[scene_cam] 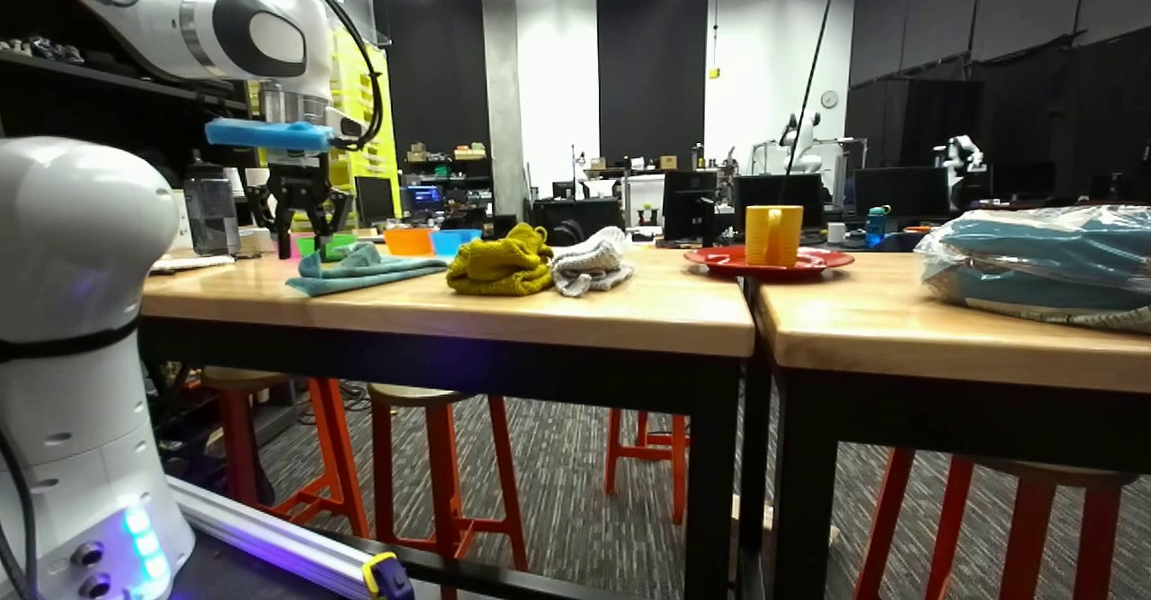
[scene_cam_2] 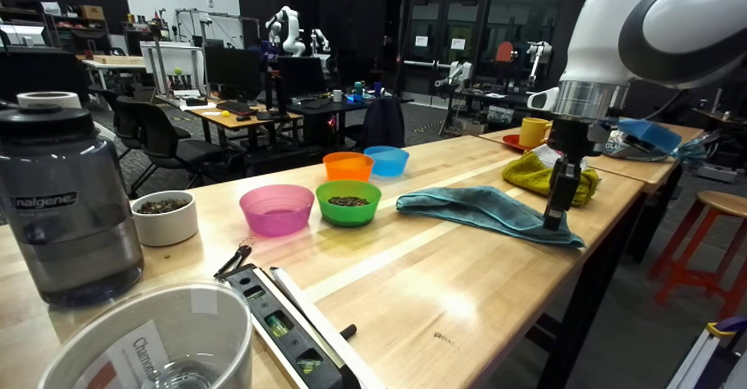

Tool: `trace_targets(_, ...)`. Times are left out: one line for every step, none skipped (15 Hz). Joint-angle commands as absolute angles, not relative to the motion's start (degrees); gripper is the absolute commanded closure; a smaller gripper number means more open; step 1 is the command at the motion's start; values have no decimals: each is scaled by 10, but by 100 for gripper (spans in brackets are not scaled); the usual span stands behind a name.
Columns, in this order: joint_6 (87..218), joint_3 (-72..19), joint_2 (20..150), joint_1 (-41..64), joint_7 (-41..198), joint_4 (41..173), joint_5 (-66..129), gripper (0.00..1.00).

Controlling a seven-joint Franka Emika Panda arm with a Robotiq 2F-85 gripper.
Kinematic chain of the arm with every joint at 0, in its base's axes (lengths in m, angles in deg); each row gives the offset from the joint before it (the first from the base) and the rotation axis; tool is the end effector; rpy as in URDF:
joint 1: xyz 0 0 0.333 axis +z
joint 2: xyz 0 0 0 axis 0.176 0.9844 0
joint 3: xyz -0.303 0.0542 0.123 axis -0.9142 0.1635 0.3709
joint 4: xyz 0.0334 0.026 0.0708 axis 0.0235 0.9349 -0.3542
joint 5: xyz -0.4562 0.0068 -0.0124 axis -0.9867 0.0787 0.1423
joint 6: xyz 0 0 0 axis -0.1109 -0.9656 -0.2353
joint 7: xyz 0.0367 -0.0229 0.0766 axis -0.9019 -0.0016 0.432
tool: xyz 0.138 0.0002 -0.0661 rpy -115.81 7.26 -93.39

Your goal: Fold the blue towel

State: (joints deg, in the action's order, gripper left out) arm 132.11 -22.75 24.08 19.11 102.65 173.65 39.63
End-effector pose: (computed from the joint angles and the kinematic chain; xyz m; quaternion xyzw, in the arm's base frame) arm 0.3510 0.0628 0.3605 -0.9727 -0.2283 0.0027 0.0414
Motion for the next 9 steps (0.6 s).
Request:
trace_targets(1310,-222,225,195,1013,1735,382,81)
trace_targets(1309,-222,223,194,1013,1735,380,89)
trace_targets(1306,-223,221,193,1013,1735,376,96)
trace_targets(1305,-223,219,191,1012,1735,372,100)
trace_targets(1301,-224,217,189,1011,1735,368,100)
trace_targets(1298,-225,215,187,1010,1735,364,100)
trace_targets(1291,-227,212,185,1009,1735,361,100)
trace_targets(1286,-228,209,183,1007,1735,357,100)
trace_targets(1278,-230,204,181,1005,1735,353,100)
